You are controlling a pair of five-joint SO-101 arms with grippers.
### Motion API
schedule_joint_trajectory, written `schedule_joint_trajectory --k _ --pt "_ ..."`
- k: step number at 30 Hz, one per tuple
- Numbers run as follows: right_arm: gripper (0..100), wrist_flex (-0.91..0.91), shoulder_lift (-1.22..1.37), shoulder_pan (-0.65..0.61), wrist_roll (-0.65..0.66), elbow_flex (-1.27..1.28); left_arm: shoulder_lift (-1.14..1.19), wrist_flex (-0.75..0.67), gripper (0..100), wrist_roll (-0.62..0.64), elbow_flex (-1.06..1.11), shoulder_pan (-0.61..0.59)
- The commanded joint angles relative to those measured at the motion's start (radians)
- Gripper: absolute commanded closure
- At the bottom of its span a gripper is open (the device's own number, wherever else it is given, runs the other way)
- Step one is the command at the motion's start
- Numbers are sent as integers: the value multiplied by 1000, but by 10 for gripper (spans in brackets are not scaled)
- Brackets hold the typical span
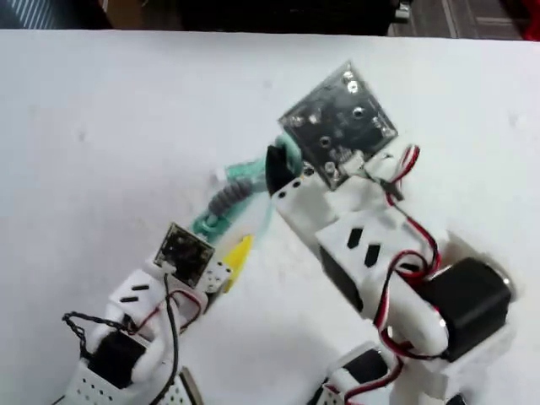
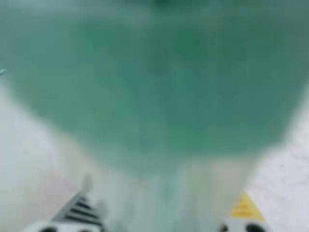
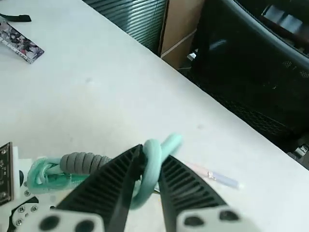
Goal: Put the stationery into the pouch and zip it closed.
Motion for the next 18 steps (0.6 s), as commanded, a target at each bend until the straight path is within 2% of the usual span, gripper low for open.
schedule_joint_trajectory --k 1,5,10,14,18 --pt "981 -105 -96 -12 -2 129 2 3 812 -8 -48 -10" --pt "981 -229 -165 -18 60 338 2 5 812 -8 -48 -10" --pt "981 -380 -226 -19 69 555 2 6 808 0 -49 -10" --pt "981 -398 -275 -76 75 591 2 14 774 18 -61 -10" --pt "982 -415 -331 -87 77 589 2 115 747 124 -153 -21"
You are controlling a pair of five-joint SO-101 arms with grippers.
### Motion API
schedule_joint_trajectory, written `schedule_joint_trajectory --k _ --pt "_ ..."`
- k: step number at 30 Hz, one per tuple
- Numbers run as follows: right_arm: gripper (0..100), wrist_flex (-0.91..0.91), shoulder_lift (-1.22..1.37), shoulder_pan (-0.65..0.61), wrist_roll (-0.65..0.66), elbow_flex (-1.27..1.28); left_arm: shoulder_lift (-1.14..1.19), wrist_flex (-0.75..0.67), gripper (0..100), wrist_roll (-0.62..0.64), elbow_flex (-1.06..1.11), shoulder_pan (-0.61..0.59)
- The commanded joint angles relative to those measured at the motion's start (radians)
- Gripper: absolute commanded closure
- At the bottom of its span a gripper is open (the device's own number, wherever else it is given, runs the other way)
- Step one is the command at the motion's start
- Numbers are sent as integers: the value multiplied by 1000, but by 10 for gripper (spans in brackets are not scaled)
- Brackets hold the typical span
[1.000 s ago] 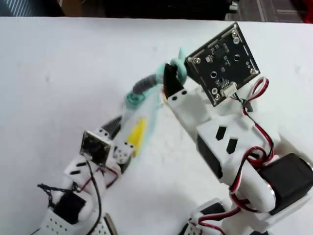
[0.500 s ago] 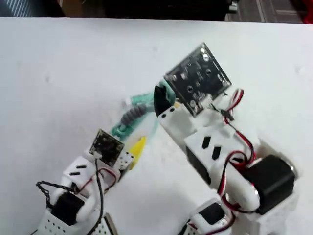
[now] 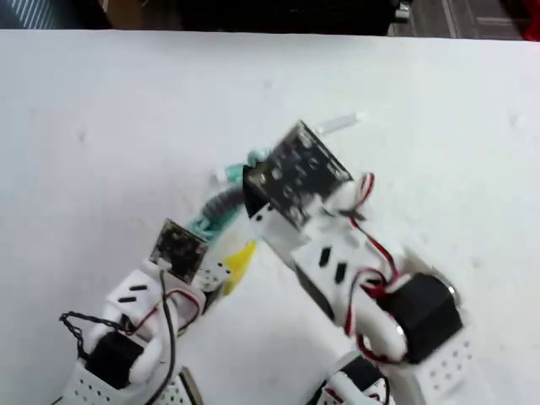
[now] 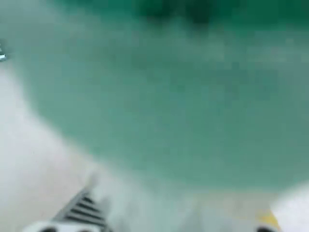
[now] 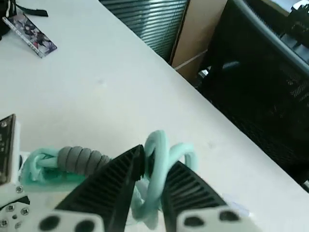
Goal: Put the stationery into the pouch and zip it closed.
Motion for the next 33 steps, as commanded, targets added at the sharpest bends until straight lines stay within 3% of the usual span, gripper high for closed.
schedule_joint_trajectory --k 1,11,17,30,33 --pt "982 -33 -47 -10 11 0 -10 100 747 84 -149 -24" --pt "982 -28 -31 -2 11 5 -10 129 749 87 -180 -47" --pt "982 -31 -30 140 11 6 -10 261 749 84 -296 -47" --pt "982 -108 -30 163 3 115 -10 253 753 83 -367 -38" --pt "982 -139 -33 163 3 158 -10 241 812 83 -347 -38"
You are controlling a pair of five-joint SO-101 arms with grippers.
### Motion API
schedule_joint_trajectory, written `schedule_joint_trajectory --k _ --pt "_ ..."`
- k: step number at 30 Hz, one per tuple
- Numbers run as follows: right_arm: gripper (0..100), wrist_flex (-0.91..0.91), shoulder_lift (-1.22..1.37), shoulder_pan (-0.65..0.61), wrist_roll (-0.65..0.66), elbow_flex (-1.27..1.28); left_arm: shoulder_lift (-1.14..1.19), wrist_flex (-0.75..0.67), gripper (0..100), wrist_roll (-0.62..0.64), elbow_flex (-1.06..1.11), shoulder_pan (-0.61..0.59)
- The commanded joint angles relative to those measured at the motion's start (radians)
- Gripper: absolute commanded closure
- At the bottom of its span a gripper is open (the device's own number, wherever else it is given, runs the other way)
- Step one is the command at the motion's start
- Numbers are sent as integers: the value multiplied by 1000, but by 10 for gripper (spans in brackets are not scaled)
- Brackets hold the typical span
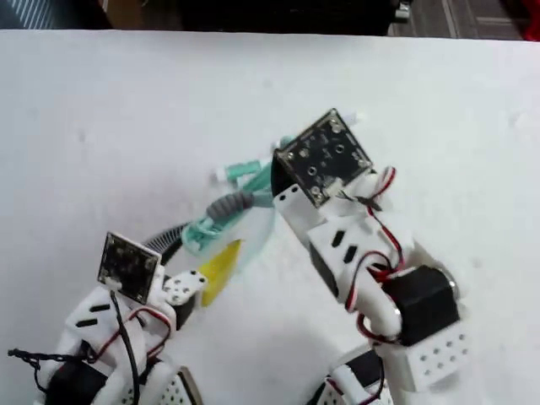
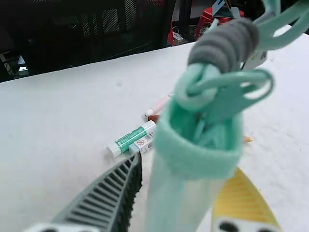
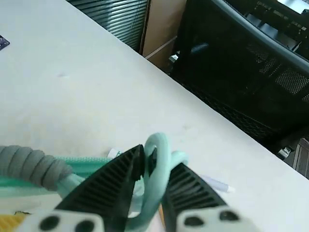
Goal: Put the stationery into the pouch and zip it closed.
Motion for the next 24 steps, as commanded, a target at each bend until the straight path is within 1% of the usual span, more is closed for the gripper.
schedule_joint_trajectory --k 1,3,6,14,16,18,20,22,24 --pt "982 -48 -5 7 3 14 2 -25 846 3 -14 2" --pt "982 -54 -8 10 3 15 2 -41 910 -11 2 2" --pt "982 -65 -7 13 3 18 2 -46 980 -91 8 2" --pt "982 -54 -8 15 9 35 2 -75 977 -75 12 2" --pt "977 5 -15 15 11 48 2 -75 977 -75 12 2" --pt "926 87 -39 15 11 49 2 -75 977 -75 12 2" --pt "836 137 -79 15 11 49 2 -77 977 -75 26 2" --pt "748 182 -142 15 29 49 2 -107 977 -77 51 2" --pt "690 239 -211 5 150 51 2 -153 977 -77 84 2"
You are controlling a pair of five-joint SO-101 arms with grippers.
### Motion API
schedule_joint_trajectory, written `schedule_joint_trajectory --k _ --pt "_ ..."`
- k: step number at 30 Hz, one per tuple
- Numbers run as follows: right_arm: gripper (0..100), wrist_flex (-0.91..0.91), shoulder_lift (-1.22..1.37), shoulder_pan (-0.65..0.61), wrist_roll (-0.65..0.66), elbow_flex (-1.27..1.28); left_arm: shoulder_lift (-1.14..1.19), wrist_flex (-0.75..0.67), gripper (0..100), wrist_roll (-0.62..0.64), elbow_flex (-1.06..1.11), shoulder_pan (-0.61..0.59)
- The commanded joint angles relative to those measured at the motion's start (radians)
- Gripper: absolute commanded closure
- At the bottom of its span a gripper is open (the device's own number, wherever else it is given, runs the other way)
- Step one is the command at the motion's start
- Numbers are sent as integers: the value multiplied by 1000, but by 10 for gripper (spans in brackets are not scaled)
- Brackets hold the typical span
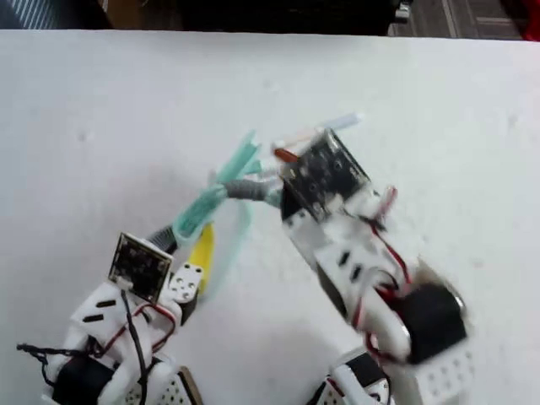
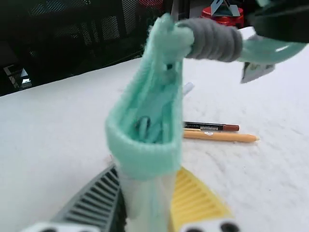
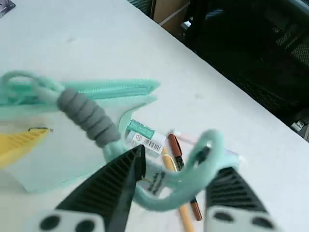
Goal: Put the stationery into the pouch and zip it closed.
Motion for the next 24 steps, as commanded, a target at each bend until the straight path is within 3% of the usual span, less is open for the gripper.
schedule_joint_trajectory --k 1,6,16,18,24 --pt "680 99 -119 2 193 -3 2 -109 977 -8 46 1" --pt "680 375 -263 10 545 0 2 -127 977 -6 66 1" --pt "680 349 -380 208 661 120 2 -130 977 -6 68 1" --pt "684 366 -387 260 733 123 2 -130 977 -6 68 1" --pt "940 318 -387 449 925 324 2 -127 977 -6 68 -1"
